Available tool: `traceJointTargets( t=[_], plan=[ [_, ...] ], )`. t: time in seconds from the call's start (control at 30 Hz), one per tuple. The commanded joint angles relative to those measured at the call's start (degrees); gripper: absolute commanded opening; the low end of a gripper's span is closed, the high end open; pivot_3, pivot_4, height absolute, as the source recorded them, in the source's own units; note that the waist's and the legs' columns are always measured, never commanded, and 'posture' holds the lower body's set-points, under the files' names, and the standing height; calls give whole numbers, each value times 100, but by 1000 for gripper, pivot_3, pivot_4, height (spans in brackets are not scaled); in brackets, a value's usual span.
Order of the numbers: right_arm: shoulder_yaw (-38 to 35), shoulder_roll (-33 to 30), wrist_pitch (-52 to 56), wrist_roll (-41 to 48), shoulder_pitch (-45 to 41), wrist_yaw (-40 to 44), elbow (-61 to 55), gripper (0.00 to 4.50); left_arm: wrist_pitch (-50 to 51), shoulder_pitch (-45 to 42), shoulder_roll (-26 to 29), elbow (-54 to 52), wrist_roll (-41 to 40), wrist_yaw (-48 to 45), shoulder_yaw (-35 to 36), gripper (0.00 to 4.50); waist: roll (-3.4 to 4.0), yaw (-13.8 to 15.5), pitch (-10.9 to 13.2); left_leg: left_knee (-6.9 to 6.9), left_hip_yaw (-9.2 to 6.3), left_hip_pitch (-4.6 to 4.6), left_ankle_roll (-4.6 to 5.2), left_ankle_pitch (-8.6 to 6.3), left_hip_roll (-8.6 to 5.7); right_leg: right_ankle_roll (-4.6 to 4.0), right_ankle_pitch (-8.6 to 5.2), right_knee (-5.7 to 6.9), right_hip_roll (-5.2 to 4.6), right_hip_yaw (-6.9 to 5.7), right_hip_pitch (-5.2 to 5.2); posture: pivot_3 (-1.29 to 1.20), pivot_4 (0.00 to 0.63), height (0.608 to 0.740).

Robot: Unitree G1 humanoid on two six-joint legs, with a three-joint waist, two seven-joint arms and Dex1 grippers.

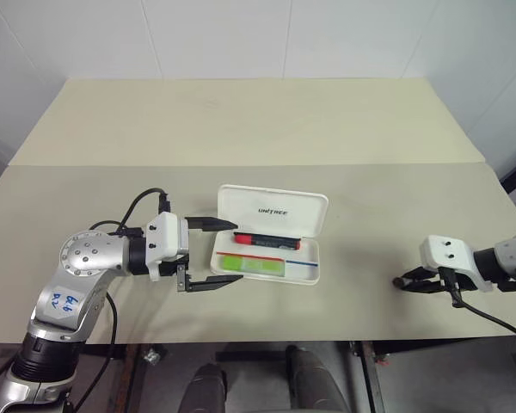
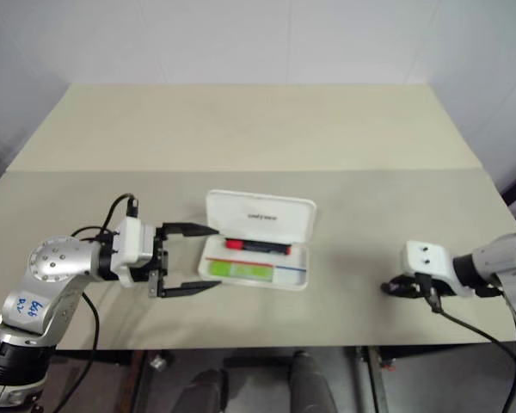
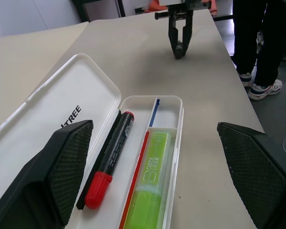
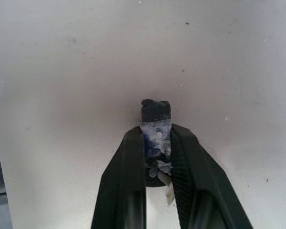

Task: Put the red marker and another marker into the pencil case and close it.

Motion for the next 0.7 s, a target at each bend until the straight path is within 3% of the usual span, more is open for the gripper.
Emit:
traceJointTargets(
  t=[0.03,0.37,0.7],
  plan=[
    [-378,-23,321,180,116,-293,-451,364,-130,-106,17,-3,-38,-36,60,4500,0,1,0,0,0,0,0,0,0,0,0,0,0,0,0,0,150,740],
    [-721,281,2424,1036,-264,-1385,-2985,364,-549,-201,18,601,-601,-765,424,4500,1,-5,1,-4,1,0,-1,0,1,-1,-1,-2,1,0,-4,0,150,740],
    [621,1316,4459,1105,-1397,-2760,-4117,364,-935,-524,225,1486,-378,-1208,464,4500,-1,50,0,-18,-4,-25,-1,-1,5,-4,-2,-24,0,-8,-21,0,150,740]
  ],
)
